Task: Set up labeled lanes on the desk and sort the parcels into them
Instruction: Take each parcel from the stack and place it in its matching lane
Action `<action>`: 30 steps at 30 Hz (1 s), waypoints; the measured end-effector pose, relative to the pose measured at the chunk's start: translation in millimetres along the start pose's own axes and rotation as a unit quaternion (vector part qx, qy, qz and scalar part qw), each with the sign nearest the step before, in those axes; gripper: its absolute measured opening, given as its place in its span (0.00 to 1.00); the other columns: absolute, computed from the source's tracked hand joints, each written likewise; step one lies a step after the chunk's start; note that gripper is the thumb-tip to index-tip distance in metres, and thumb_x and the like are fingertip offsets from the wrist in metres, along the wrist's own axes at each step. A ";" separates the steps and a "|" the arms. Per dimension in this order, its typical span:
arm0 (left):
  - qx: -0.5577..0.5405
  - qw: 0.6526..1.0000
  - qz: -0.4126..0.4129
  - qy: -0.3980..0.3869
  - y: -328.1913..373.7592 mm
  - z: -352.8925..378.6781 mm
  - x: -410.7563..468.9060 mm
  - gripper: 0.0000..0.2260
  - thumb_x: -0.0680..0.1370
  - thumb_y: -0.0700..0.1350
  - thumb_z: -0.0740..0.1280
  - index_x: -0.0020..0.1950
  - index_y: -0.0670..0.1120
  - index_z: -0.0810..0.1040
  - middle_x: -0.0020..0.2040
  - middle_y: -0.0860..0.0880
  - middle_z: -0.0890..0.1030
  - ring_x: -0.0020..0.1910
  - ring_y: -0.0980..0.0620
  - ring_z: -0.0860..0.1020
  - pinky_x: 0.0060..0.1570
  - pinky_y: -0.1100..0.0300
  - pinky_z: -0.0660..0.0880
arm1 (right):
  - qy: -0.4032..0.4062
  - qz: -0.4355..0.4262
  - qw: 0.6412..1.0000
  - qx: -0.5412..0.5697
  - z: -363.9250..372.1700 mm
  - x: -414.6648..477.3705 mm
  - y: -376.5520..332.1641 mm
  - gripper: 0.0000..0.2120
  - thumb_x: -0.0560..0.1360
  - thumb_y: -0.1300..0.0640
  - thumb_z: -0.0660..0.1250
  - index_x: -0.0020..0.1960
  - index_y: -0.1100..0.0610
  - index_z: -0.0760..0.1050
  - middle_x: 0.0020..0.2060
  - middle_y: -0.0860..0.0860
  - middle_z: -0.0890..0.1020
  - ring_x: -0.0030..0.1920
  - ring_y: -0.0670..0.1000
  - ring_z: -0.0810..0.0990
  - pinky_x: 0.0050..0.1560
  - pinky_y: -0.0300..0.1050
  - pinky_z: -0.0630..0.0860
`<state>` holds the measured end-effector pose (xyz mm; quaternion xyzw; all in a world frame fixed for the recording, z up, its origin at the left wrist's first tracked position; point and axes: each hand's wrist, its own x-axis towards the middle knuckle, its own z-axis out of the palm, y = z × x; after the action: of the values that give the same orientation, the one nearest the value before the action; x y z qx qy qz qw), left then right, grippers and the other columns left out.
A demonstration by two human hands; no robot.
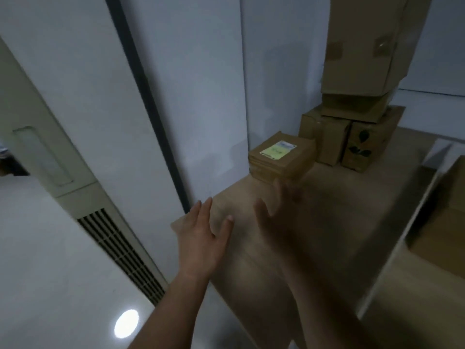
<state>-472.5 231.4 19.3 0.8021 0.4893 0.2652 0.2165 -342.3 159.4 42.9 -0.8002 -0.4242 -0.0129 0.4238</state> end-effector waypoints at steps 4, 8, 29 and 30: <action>-0.038 0.998 0.033 -0.043 7.9 30.6 47.7 0.31 0.77 0.61 0.60 0.76 0.51 0.57 0.75 0.50 0.62 0.74 0.51 0.60 0.73 0.53 0.58 | -0.016 0.103 0.994 -0.024 6.5 30.0 16.1 0.37 0.73 0.34 0.52 0.77 0.51 0.54 0.75 0.53 0.58 0.74 0.54 0.58 0.71 0.50 0.59; -0.070 0.990 0.088 -0.083 18.4 58.7 109.9 0.30 0.76 0.58 0.62 0.75 0.51 0.59 0.74 0.50 0.65 0.71 0.51 0.65 0.67 0.58 0.61 | 0.048 0.171 0.982 -0.070 22.9 73.6 22.7 0.30 0.77 0.40 0.57 0.76 0.49 0.55 0.74 0.51 0.58 0.72 0.52 0.61 0.64 0.51 0.66; -0.158 0.946 0.114 -0.261 14.8 180.4 388.8 0.37 0.74 0.59 0.66 0.77 0.50 0.53 0.76 0.47 0.59 0.75 0.48 0.57 0.70 0.52 0.58 | 0.122 0.402 0.906 -0.055 126.8 263.1 82.7 0.47 0.71 0.35 0.65 0.78 0.47 0.41 0.78 0.52 0.46 0.77 0.54 0.48 0.73 0.54 0.58; -0.158 0.943 0.102 -0.276 15.3 186.8 395.1 0.38 0.74 0.60 0.66 0.78 0.50 0.51 0.77 0.48 0.57 0.75 0.48 0.55 0.71 0.52 0.56 | 0.119 0.414 0.901 -0.045 129.5 268.3 88.1 0.48 0.70 0.35 0.66 0.78 0.47 0.40 0.78 0.52 0.45 0.77 0.55 0.48 0.73 0.54 0.58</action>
<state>-192.9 563.9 -30.0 0.8451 0.2776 0.1282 0.4385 -153.8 403.0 3.1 -0.9144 0.0004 0.0494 0.4019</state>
